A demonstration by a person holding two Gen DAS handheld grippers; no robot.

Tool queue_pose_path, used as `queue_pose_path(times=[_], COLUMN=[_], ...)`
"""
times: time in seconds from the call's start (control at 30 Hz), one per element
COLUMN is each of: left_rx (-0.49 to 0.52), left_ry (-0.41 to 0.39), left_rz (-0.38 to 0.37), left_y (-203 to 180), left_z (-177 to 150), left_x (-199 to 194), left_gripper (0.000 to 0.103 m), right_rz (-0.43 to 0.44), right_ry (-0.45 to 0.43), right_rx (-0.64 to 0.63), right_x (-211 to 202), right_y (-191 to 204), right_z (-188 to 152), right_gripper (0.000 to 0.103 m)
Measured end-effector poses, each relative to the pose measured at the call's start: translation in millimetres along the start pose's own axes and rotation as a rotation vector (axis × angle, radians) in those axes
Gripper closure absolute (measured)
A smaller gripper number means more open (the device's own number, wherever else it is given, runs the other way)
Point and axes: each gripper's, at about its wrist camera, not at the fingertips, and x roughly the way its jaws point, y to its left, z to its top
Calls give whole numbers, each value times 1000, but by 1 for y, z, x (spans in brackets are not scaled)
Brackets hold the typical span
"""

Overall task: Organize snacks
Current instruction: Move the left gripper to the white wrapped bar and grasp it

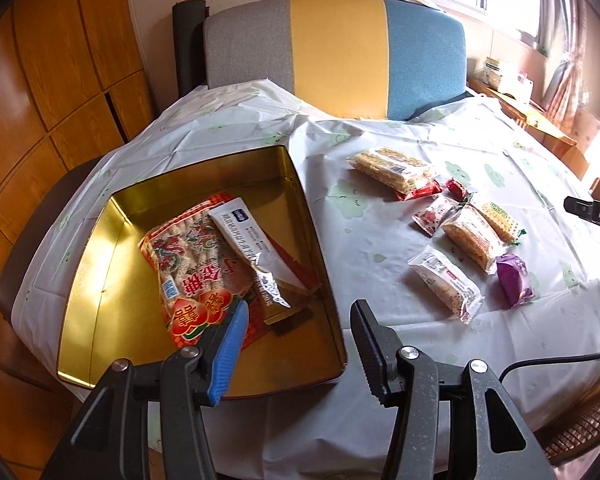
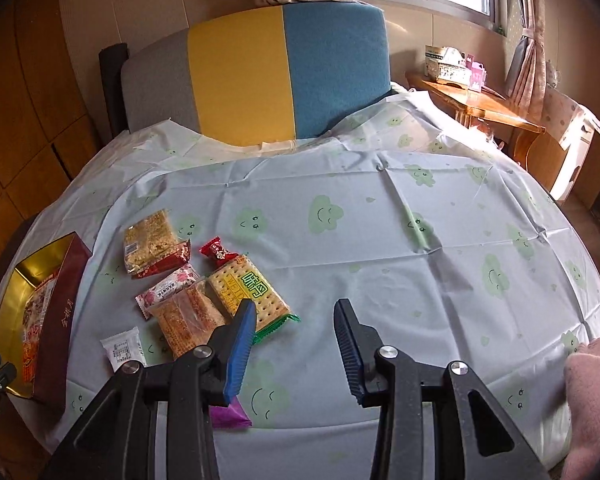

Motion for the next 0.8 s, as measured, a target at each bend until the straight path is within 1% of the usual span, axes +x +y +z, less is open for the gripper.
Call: queue_pose_path(times=[0.07,0.13,0.2,0.3,0.37,0.4,0.47,0.5,0.53,0.57,0.63,0.73,0.77,0.8], left_rx=[17,37,52,58,58,55,58,63,66,69,71,48,38,27], left_ry=[5,9,13,39,59,75,96,107,117,127,158,202,214,223], left_rz=[-14,-31,-51,-96,-117,-128,-153,-156,-162,-171,-179,-209,-217,-217], left_y=[-7,-14,-21,-31,-39,-42,-52,-57,-62,-66,-75,-85,-88,-91], left_z=[3,5,9,15,19,20,21,21,21,20,20,23,25,27], left_x=[2,4,8,15,22,25,32,35,38,42,50,63,68,73], left_gripper=[49,49,49,49,49,49,49,49,49,49,49,49,46,39], right_rz=[0,6,-2,-40,-43,-46,-30,-13,-22,-30,-17,-18,-19,-19], right_ry=[11,53,79,48,37,28,45,65,100,95,81,98,96,95], right_rx=[14,25,3,-83,-138,-145,-77,-25,12,45,93,139,142,142], right_x=[1,6,7,-1,-1,0,7,13,18,18,17,19,19,18], right_y=[-2,-4,-2,0,-1,-4,-17,-26,-32,-38,-48,-56,-56,-56], right_z=[0,0,4,14,18,18,15,13,13,14,16,16,16,16], right_gripper=[62,62,62,62,59,58,58,58,58,58,58,58,58,58])
